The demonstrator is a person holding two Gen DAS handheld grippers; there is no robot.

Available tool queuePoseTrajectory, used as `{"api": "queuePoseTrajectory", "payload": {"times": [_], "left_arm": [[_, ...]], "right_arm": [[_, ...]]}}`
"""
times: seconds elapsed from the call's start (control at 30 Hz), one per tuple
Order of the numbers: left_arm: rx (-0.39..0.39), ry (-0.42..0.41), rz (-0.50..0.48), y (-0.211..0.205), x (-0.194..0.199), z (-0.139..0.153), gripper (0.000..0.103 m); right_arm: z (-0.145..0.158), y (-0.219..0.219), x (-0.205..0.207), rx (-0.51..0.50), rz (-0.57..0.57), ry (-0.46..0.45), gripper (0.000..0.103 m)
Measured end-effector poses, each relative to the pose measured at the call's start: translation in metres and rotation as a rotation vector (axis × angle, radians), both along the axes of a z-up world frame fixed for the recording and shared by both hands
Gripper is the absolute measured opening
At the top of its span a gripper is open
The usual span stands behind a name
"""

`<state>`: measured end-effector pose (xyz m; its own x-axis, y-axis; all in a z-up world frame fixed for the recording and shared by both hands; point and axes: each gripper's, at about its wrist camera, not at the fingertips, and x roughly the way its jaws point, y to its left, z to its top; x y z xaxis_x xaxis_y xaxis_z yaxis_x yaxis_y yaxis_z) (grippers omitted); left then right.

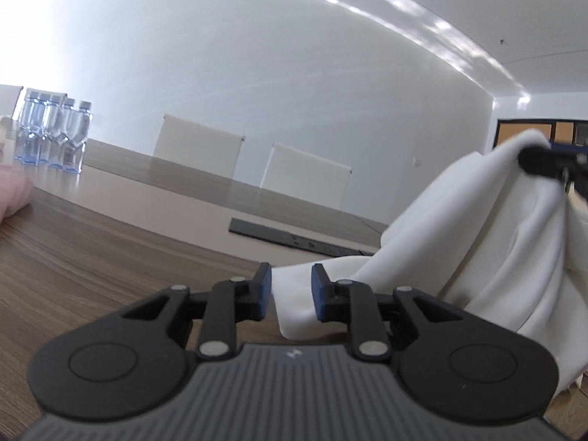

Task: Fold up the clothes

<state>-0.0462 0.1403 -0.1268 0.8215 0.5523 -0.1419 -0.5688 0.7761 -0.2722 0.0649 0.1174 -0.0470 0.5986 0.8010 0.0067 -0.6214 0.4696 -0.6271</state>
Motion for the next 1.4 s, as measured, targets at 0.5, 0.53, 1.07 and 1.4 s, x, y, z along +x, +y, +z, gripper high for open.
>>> {"api": "queuePoseTrajectory", "payload": {"times": [0.5, 0.53, 1.07, 1.4], "left_arm": [[0.076, 0.099, -0.042, -0.016, 0.021, -0.005, 0.031], [0.079, 0.109, -0.049, -0.016, 0.023, -0.006, 0.031], [-0.050, 0.156, -0.080, 0.007, 0.022, -0.012, 0.046], [-0.020, 0.103, -0.088, -0.001, 0.016, -0.008, 0.053]], "right_arm": [[-0.024, 0.006, 0.170, 0.152, -0.374, 0.535, 0.037], [-0.024, 0.000, 0.166, 0.178, -0.366, 0.528, 0.042], [-0.090, -0.036, 0.171, 0.314, -0.284, 0.661, 0.054], [-0.100, -0.027, 0.173, 0.313, -0.293, 0.641, 0.059]]}}
